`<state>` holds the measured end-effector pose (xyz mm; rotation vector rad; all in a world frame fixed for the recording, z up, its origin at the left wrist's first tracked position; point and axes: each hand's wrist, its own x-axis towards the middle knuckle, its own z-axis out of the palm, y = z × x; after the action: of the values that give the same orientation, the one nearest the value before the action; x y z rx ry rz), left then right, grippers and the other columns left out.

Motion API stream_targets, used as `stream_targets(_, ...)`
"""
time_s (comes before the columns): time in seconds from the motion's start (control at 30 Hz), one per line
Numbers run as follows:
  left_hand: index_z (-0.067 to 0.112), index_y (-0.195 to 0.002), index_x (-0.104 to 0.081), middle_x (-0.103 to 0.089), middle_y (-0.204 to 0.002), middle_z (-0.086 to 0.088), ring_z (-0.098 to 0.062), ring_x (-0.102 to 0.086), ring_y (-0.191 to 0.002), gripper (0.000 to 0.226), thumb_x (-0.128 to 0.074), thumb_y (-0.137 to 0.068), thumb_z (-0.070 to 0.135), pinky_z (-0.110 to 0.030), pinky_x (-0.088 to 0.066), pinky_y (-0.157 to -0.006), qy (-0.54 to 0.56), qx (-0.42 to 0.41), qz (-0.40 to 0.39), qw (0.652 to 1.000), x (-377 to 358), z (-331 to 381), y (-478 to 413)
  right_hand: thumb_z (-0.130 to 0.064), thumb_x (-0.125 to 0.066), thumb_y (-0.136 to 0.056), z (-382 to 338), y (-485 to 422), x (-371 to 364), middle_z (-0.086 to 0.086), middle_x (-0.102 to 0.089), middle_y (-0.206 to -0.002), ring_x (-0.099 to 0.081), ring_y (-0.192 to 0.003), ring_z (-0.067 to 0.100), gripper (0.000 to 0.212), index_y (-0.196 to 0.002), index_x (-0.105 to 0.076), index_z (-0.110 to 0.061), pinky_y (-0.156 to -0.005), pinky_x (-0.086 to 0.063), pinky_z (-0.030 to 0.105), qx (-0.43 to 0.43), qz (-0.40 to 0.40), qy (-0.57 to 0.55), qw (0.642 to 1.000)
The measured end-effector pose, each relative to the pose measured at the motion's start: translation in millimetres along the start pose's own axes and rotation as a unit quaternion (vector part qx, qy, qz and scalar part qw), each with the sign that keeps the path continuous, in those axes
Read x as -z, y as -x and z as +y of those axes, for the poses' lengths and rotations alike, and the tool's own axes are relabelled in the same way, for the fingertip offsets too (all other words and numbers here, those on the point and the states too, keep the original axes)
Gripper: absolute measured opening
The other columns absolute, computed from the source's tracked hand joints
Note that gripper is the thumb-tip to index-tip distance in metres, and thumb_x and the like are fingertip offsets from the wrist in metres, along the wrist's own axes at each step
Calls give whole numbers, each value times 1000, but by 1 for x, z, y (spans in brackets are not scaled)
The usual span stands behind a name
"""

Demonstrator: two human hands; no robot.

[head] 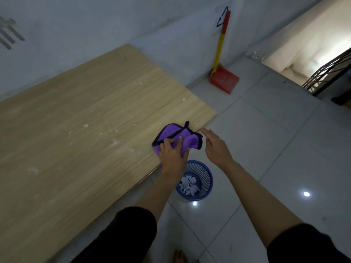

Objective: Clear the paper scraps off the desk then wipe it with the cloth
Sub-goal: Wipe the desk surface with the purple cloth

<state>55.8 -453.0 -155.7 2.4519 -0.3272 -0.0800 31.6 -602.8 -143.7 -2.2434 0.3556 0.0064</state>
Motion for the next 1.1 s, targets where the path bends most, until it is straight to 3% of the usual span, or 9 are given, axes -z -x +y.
stream_targets(0.23, 14, -124, -57, -50, -108, -15, -28, -41, -104, 39, -58, -88, 28, -39, -41, -91, 77, -34, -30, 996, -16, 15, 2, 2, -32, -95, 11, 5, 14, 14, -35, -147, -25, -140, 22, 44, -138, -40, -8, -111, -16, 23, -12, 17, -19, 1000)
stream_targets(0.4, 11, -123, -57, -55, -102, -17, -27, -43, -96, 39, -55, -89, 29, -28, -32, -82, 69, -65, 2, 995, -5, 15, 3, 7, -32, -93, 10, 7, 16, 14, -50, -134, -46, -124, 25, 42, -131, -47, -5, -99, -26, 11, 14, 64, -52, 997)
stream_targets(0.57, 15, -126, -54, -46, -89, -7, -17, -34, -87, 35, -53, -91, 19, -28, -32, -75, 77, -73, 84, 991, 33, 7, -10, 1, -32, -95, -33, 10, 15, 0, -54, -129, -47, -111, 0, 41, -129, -51, -13, -87, -27, -6, 24, 140, -146, 979)
stream_targets(0.67, 14, -125, -55, -43, -87, -6, -23, -38, -86, 36, -49, -90, 22, -23, -26, -74, 72, -49, 171, 981, 69, -11, -21, -11, -38, -97, -76, 11, 0, -4, -51, -133, -47, -113, -5, 37, -131, -48, -19, -94, -34, 6, 46, 140, -213, 966)
stream_targets(0.8, 17, -123, -57, -50, -93, -16, -29, -43, -91, 38, -51, -87, 29, -29, -25, -76, 33, 35, 252, 967, 117, -55, -26, -14, -44, -95, -132, 11, -45, 2, -52, -126, -49, -115, 8, 32, -126, -50, -15, -98, -41, 23, 154, 93, -176, 968)
stream_targets(0.9, 24, -121, -58, -50, -95, -13, -29, -44, -97, 37, -59, -84, 28, -35, -22, -79, -21, 114, 217, 969, 142, -97, -12, -18, -41, -91, -165, 15, -91, 8, -54, -119, -46, -115, 19, 29, -114, -57, -9, -98, -40, 27, 232, 66, -112, 964)
stream_targets(0.97, 21, -117, -61, -56, -98, -14, -31, -49, -99, 42, -54, -80, 40, -34, -22, -78, -45, 101, 160, 981, 154, -126, 3, -19, -39, -92, -181, 18, -124, 10, -55, -120, -44, -117, 20, 29, -109, -60, -8, -101, -37, 30, 259, 47, -69, 962)
stream_targets(1.03, 17, -110, -65, -65, -103, -11, -27, -55, -99, 50, -39, -80, 49, -29, -26, -79, 17, 64, 76, 995, 165, -150, 19, -19, -40, -94, -193, 22, -157, 10, -50, -133, -37, -129, 18, 32, -117, -58, -8, -109, -31, 32, 261, 0, -35, 965)
stream_targets(1.1, 11, -105, -66, -67, -103, -11, -22, -58, -93, 44, -38, -82, 36, -24, -34, -77, 132, 66, 28, 989, 177, -166, 32, -27, -36, -97, -200, 24, -190, 10, -30, -150, -18, -142, 19, 43, -136, -43, -11, -117, -17, 38, 248, -63, 30, 966)
